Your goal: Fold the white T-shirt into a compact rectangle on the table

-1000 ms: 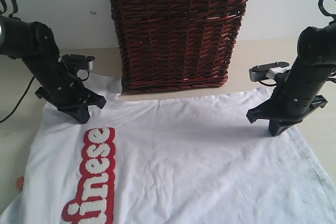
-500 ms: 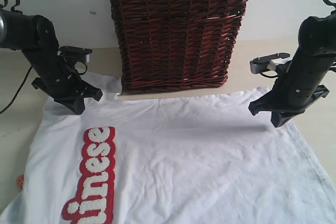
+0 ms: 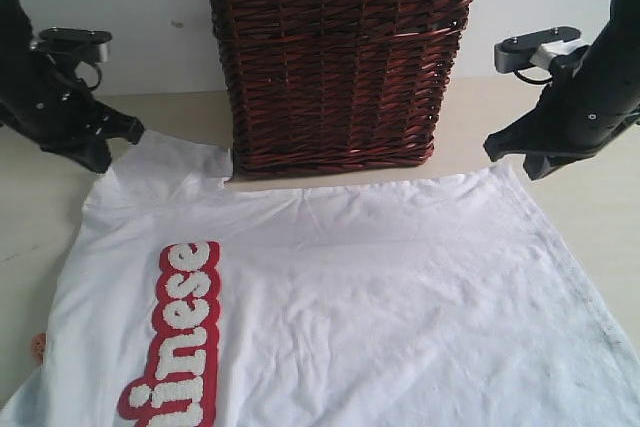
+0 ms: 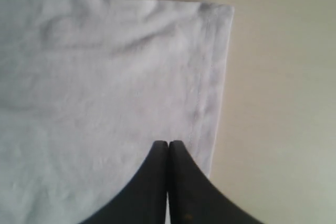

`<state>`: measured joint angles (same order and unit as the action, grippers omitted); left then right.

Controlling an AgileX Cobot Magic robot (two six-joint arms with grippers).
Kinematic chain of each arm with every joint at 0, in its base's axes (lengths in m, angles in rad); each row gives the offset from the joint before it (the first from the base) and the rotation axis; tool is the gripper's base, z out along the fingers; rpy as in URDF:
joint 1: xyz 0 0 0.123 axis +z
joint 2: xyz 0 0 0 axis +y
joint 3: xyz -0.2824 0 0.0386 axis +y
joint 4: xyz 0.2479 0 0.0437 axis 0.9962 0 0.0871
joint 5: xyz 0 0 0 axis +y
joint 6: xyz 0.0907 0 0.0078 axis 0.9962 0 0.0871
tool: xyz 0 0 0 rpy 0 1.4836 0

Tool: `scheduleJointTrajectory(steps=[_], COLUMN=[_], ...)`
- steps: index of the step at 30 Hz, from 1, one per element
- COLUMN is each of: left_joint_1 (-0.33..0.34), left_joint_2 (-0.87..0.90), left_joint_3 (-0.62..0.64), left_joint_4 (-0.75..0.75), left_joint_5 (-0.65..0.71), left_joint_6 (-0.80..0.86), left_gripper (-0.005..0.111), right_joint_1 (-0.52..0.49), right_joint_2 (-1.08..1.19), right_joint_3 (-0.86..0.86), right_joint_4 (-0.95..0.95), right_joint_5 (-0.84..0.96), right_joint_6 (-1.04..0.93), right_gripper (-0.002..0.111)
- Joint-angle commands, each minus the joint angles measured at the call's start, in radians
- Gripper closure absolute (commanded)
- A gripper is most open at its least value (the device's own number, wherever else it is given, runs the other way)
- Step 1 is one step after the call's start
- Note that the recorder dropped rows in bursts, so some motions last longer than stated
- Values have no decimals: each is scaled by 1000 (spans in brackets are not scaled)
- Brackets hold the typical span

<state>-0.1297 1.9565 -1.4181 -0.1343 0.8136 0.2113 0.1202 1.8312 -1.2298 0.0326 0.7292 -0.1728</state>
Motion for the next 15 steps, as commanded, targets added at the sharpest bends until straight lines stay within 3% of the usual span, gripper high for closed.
scheduleJointTrajectory(steps=[1, 5, 9, 11, 15], left_joint_1=[77, 120, 118, 118, 118], left_joint_2=[-115, -140, -140, -140, -140], left_joint_3=[155, 274, 396, 436, 487], left_joint_4=[18, -20, -116, -124, -115], left_joint_5=[48, 134, 111, 102, 181], left_joint_6=[-9, -9, 44, 59, 61], left_gripper=[107, 107, 105, 99, 74], right_joint_1=[-4, -4, -4, -4, -4], right_joint_2=[-15, -15, -15, -15, -15], right_joint_3=[-3, -3, -3, -3, -3], right_joint_4=[62, 167, 257, 263, 270], right_joint_5=[3, 5, 25, 27, 31], right_joint_6=[-18, -100, -168, -175, -181], right_gripper=[108, 108, 108, 108, 108])
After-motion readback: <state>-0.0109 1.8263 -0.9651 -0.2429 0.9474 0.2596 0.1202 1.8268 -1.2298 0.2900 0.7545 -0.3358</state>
